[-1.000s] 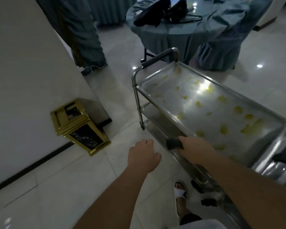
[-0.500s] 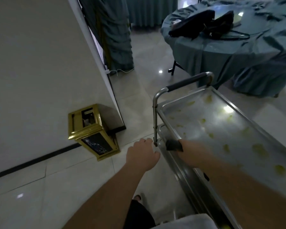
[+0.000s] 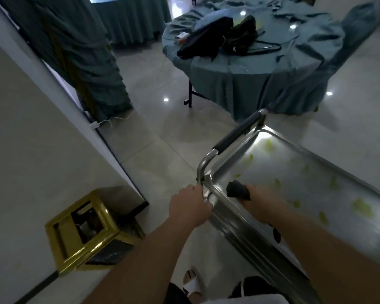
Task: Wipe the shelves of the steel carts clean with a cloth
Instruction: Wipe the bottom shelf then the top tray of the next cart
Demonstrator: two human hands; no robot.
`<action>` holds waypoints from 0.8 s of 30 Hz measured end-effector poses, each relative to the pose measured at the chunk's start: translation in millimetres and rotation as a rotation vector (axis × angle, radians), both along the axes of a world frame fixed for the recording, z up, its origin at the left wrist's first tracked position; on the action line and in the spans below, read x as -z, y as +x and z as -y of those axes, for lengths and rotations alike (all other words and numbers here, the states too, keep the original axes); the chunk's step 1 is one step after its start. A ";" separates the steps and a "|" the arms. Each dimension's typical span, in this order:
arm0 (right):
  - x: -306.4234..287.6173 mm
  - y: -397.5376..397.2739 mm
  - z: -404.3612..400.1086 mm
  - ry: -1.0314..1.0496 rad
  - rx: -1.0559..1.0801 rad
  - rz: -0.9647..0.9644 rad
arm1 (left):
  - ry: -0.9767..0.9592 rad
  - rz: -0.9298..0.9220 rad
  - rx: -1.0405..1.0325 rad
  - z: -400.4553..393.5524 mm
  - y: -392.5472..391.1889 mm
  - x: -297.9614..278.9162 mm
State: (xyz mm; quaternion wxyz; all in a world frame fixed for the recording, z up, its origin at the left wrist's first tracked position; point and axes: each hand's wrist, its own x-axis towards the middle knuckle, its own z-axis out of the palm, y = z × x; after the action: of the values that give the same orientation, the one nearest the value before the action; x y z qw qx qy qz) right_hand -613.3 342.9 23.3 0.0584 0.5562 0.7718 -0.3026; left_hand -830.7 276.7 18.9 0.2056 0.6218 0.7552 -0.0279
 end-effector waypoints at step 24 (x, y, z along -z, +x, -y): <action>27.4 32.5 -128.8 -0.088 0.451 -0.054 | 0.065 0.020 0.494 -250.2 45.6 6.3</action>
State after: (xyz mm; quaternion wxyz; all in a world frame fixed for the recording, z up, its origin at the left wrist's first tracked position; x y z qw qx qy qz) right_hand -580.8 471.6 -4.1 -0.0070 0.7033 0.6153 -0.3560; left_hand -785.1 526.9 12.6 0.1801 0.7940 0.5787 -0.0469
